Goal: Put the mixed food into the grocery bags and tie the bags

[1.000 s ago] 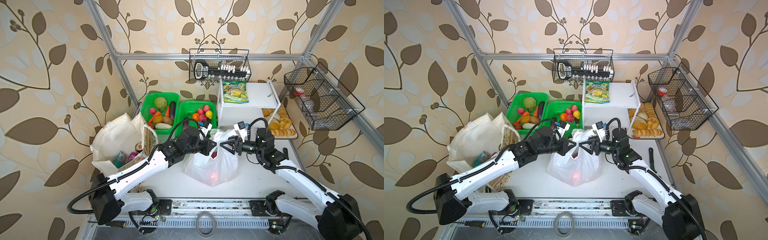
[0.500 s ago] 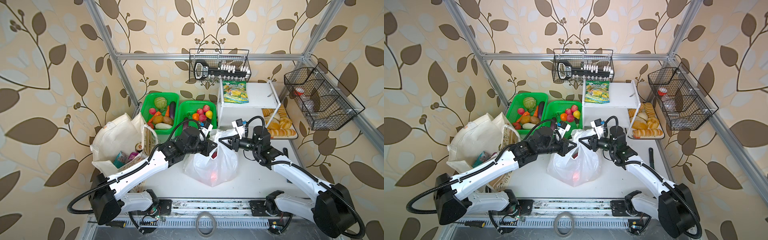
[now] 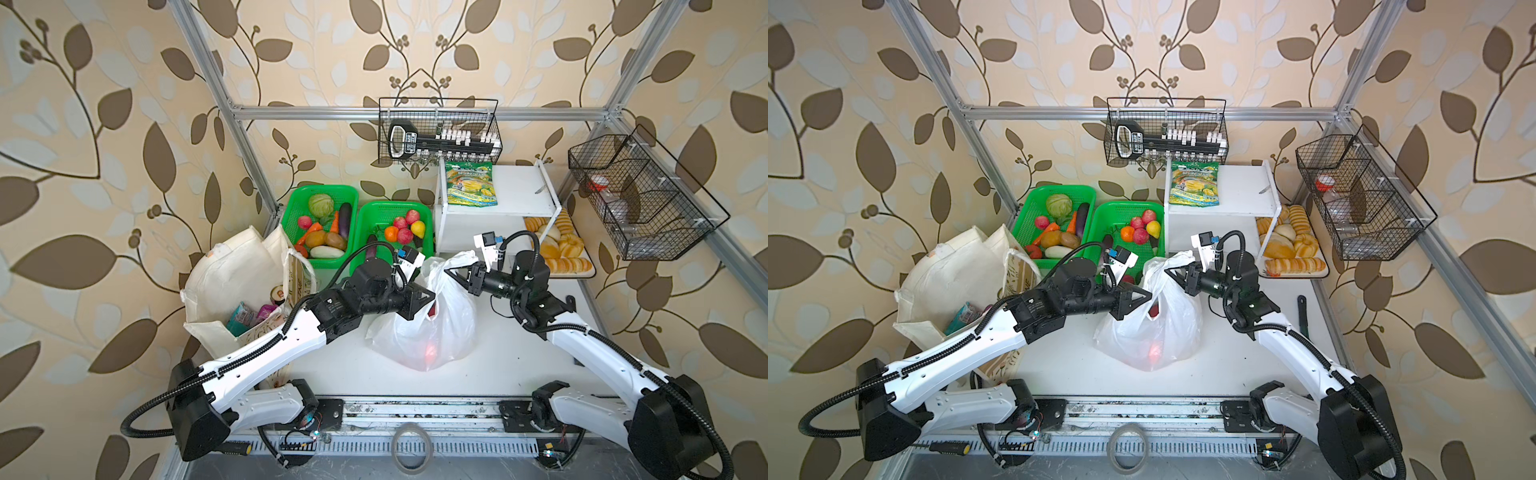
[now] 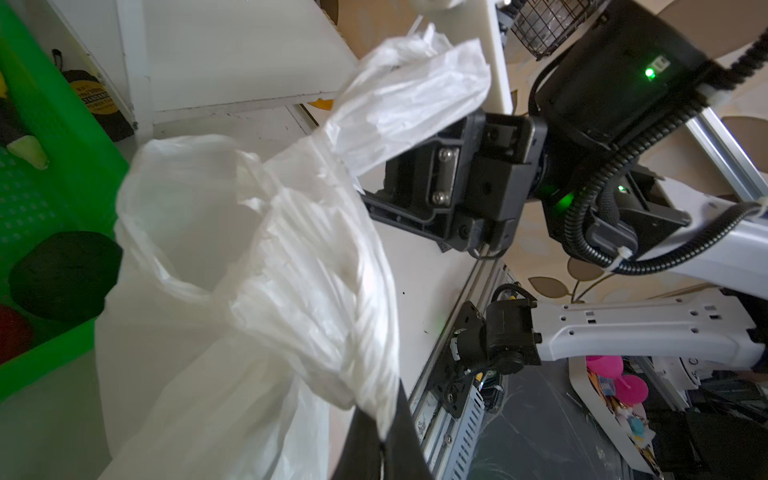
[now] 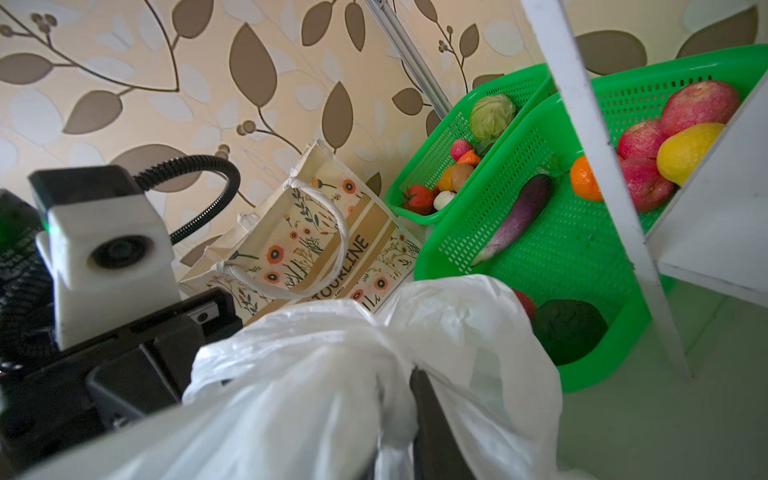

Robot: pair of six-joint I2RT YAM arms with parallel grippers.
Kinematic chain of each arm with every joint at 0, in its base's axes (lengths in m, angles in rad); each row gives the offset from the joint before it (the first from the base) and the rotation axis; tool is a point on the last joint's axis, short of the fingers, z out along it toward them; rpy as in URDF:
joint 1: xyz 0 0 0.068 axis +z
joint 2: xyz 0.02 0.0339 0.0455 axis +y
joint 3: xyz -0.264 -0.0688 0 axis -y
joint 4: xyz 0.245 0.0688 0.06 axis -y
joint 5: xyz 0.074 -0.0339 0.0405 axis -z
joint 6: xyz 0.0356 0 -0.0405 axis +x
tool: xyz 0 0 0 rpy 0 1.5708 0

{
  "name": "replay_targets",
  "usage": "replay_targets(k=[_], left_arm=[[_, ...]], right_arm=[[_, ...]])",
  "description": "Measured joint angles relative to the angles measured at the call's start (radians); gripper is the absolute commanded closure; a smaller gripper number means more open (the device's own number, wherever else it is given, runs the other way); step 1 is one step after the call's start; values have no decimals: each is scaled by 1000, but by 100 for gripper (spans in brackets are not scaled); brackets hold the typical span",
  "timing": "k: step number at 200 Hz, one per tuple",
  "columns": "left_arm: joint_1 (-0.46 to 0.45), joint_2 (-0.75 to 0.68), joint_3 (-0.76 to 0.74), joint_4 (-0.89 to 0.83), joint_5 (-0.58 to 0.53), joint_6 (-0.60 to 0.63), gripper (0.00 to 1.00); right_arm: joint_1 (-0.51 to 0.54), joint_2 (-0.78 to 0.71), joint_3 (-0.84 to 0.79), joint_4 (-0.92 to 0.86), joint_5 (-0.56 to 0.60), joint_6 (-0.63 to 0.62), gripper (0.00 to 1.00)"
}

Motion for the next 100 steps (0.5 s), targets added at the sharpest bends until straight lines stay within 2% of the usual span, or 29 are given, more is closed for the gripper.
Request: replay_targets(k=[46,100], left_arm=[[-32,31,-13,-3,-6,8,98],[-38,50,-13,-14,-47,21,97]], right_arm=[[0,-1,0,6,-4,23,86],[0,-7,0,-31,-14,0,83]])
